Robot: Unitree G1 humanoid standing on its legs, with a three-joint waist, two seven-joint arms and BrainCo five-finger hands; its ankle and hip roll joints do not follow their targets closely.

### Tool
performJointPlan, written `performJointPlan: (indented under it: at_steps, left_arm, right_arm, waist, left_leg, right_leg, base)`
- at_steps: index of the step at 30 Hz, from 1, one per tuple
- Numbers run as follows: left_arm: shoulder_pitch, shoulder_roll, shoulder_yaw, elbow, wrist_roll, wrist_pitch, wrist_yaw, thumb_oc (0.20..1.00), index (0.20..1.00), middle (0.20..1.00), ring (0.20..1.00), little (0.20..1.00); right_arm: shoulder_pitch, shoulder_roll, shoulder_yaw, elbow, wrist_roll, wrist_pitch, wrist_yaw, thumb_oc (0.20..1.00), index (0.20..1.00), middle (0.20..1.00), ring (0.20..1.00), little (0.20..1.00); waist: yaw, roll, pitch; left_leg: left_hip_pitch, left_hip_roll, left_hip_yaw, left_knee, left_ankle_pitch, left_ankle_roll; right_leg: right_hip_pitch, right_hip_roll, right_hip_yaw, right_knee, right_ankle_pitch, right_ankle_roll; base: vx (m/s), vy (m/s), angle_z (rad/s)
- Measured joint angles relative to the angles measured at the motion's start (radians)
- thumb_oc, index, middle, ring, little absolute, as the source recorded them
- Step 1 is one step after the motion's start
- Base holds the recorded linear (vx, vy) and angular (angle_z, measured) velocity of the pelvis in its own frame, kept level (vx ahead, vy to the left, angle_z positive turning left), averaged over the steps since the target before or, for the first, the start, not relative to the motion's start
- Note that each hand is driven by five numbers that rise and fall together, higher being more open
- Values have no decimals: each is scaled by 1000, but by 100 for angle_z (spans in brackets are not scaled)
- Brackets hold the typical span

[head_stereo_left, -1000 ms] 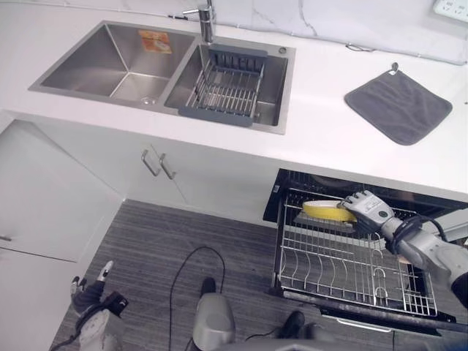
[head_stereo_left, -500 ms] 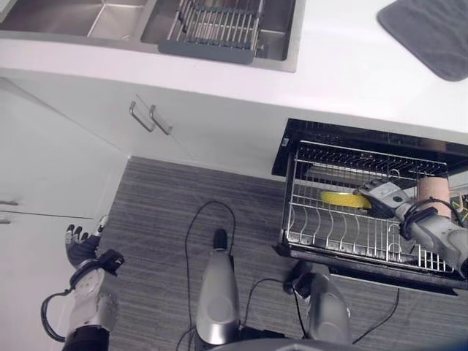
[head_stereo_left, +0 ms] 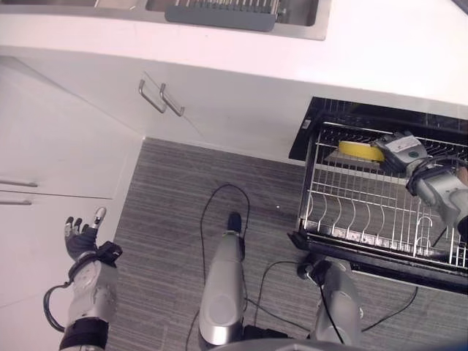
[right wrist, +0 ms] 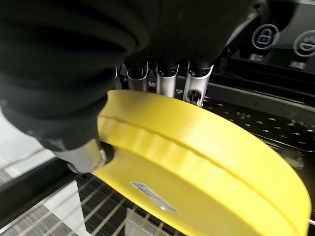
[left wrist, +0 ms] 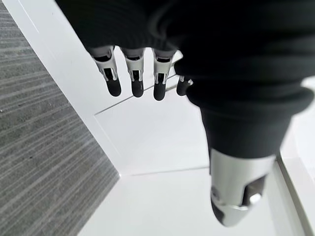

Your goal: Place the dishes in the dishwasher.

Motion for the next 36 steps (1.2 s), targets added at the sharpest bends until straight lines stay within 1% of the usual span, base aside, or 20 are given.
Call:
performJointPlan:
  at_steps: [4, 9, 11, 12, 13, 15, 16, 17, 19, 21, 23, 26, 28, 29, 31, 34, 35, 36]
  left_arm:
    - [14, 1, 0, -18, 0, -3, -38, 1000, 1000, 1000, 1000, 1000]
    - [14, 2, -5, -18, 0, -28, -97, 1000, 1000, 1000, 1000, 1000]
    - [16, 2, -6, -18, -1, -45, -121, 1000, 1000, 1000, 1000, 1000]
    - [12, 2, -13, -17, -1, -61, -126, 1000, 1000, 1000, 1000, 1000]
    - [5, 2, -31, -17, -1, -70, -128, 1000, 1000, 1000, 1000, 1000]
    - [-6, 1, -54, -17, 0, -72, -134, 1000, 1000, 1000, 1000, 1000]
    - [-8, 1, -57, -18, 0, -72, -134, 1000, 1000, 1000, 1000, 1000]
    - [-7, 0, -59, -15, 0, -71, -134, 1000, 1000, 1000, 1000, 1000]
    - [-7, -1, -66, -15, 0, -72, -134, 1000, 1000, 1000, 1000, 1000]
    - [-7, -3, -70, -12, 0, -72, -134, 1000, 1000, 1000, 1000, 1000]
    - [-11, -4, -75, -15, 0, -72, -132, 1000, 1000, 1000, 1000, 1000]
    - [-19, -10, -77, -21, 1, -76, -108, 1000, 1000, 1000, 1000, 1000]
    - [-19, -16, -77, -21, 1, -76, -98, 1000, 1000, 1000, 1000, 1000]
    - [-20, -25, -77, -21, 1, -76, -90, 1000, 1000, 1000, 1000, 1000]
    - [-20, -43, -77, -20, 1, -78, -85, 1000, 1000, 1000, 1000, 1000]
    - [-19, -55, -77, -20, 1, -81, -80, 1000, 1000, 1000, 1000, 1000]
    - [-13, -58, -75, -23, 2, -82, -74, 1000, 1000, 1000, 1000, 1000]
    - [13, -78, -69, -39, 2, -82, -59, 1000, 1000, 1000, 1000, 1000]
  right_arm:
    - [-5, -14, 3, 13, 8, 13, 11, 200, 200, 200, 200, 200]
    - [-7, -18, 4, 7, 25, 12, 1, 200, 200, 200, 200, 200]
    - [-23, -17, 9, 4, 35, 10, 23, 200, 200, 200, 200, 200]
    - [-46, 1, 12, 19, 65, 8, 57, 316, 316, 316, 316, 316]
    - [-62, 20, 12, 27, 85, 10, 83, 1000, 1000, 1000, 1000, 1000]
    - [-62, 91, 10, 89, 137, 23, 159, 1000, 1000, 1000, 1000, 1000]
    - [-54, 107, 8, 107, 143, 21, 170, 1000, 1000, 1000, 1000, 1000]
    - [-49, 121, 5, 110, 144, 22, 188, 1000, 1000, 1000, 1000, 1000]
    - [-46, 121, 3, 110, 153, 20, 213, 1000, 1000, 1000, 1000, 1000]
    - [-39, 133, -7, 115, 166, 21, 224, 1000, 1000, 1000, 1000, 1000]
    - [-10, 148, -33, 128, 212, 20, 229, 1000, 1000, 1000, 1000, 1000]
    - [111, 150, -125, 81, 240, 13, 218, 1000, 1000, 1000, 1000, 1000]
    - [156, 149, -124, 57, 243, 9, 217, 1000, 1000, 1000, 1000, 1000]
    - [172, 150, -142, 52, 276, 9, 211, 1000, 1000, 1000, 1000, 1000]
    - [179, 150, -193, 49, 328, 17, 189, 1000, 1000, 1000, 1000, 1000]
    - [248, 152, -295, 27, 446, 17, 128, 1000, 1000, 1000, 1000, 1000]
    - [295, 163, -371, -36, 518, 16, 117, 1000, 1000, 1000, 1000, 1000]
    - [356, 198, -490, -166, 624, 15, 95, 1000, 1000, 1000, 1000, 1000]
  waist:
    - [7, 0, -1]
    - [7, -2, -2]
    - [6, -1, -3]
    - [5, -1, -4]
    - [4, 2, -7]
    - [5, 4, -16]
    - [6, 6, -17]
    - [4, 11, -21]
    - [4, 19, -26]
    - [1, 25, -29]
    - [-1, 25, -29]
    - [-4, 25, -29]
    - [-6, 24, -28]
    - [-15, 22, -28]
    - [-29, 17, -25]
    - [-38, -7, -11]
    - [-43, -11, -8]
    - [-63, -15, -5]
  left_leg:
    - [-10, -6, -14, -9, 0, 2]
    - [-30, -9, -14, -9, 2, 3]
    - [-27, -10, -13, -11, 2, 2]
    - [-25, -9, -13, -12, 3, 1]
    - [-24, -9, -12, -14, 3, 1]
    - [-20, -10, -10, -22, 4, 1]
    - [-20, -12, -10, -26, 6, 2]
    - [-20, -21, -6, -28, 8, 2]
    - [-20, -22, -5, -27, 8, 1]
    - [-19, -26, 4, -26, 8, 2]
    - [-20, -33, 11, -27, 8, 2]
    - [-23, -39, 12, -26, 10, 0]
    - [-24, -38, 12, -27, 9, 0]
    - [-24, -37, 12, -25, 9, 0]
    - [-24, -35, 12, -23, 9, 1]
    - [-21, -32, 13, -22, 8, 2]
    - [-20, -28, 14, -16, 6, 7]
    - [-15, -24, 15, -6, 1, 14]
  right_leg:
    - [-9, 0, -4, 2, -10, -13]
    - [-29, -3, -4, 2, -8, -12]
    - [-29, -3, -3, 1, -6, -7]
    - [-29, -3, -3, 2, -6, -7]
    - [-29, -3, -2, 2, -6, -8]
    - [-30, -3, -1, 3, -8, -7]
    - [-30, -5, -1, 4, -9, -6]
    - [-39, -18, 3, 18, -13, -4]
    - [-42, -18, 6, 19, -14, -3]
    - [-48, -21, 18, 19, -14, -4]
    - [-56, -30, 26, 19, -14, -4]
    - [-56, -34, 28, 16, -10, 3]
    - [-59, -32, 28, 17, -5, 14]
    - [-60, -31, 28, 17, -5, 14]
    - [-60, -29, 29, 18, -5, 14]
    - [-59, -24, 32, 17, -5, 13]
    - [-55, -16, 34, 10, -3, 11]
    - [-44, -11, 35, -1, 0, 9]
  base:
    - [-31, 2, 6]
    - [-17, 8, 1]
    - [-39, 14, -4]
    - [-39, 16, -2]
    - [0, 0, 0]
    - [0, 0, 0]
    - [-12, 21, 5]
    - [-18, 49, 4]
    - [-21, 74, -1]
    - [-1, 80, -6]
    - [-6, 68, -4]
    - [0, 0, 0]
    - [0, 0, 0]
    - [-10, 23, -3]
    - [-6, 22, -4]
    - [15, 67, -4]
    - [28, 111, -9]
    - [39, 129, -17]
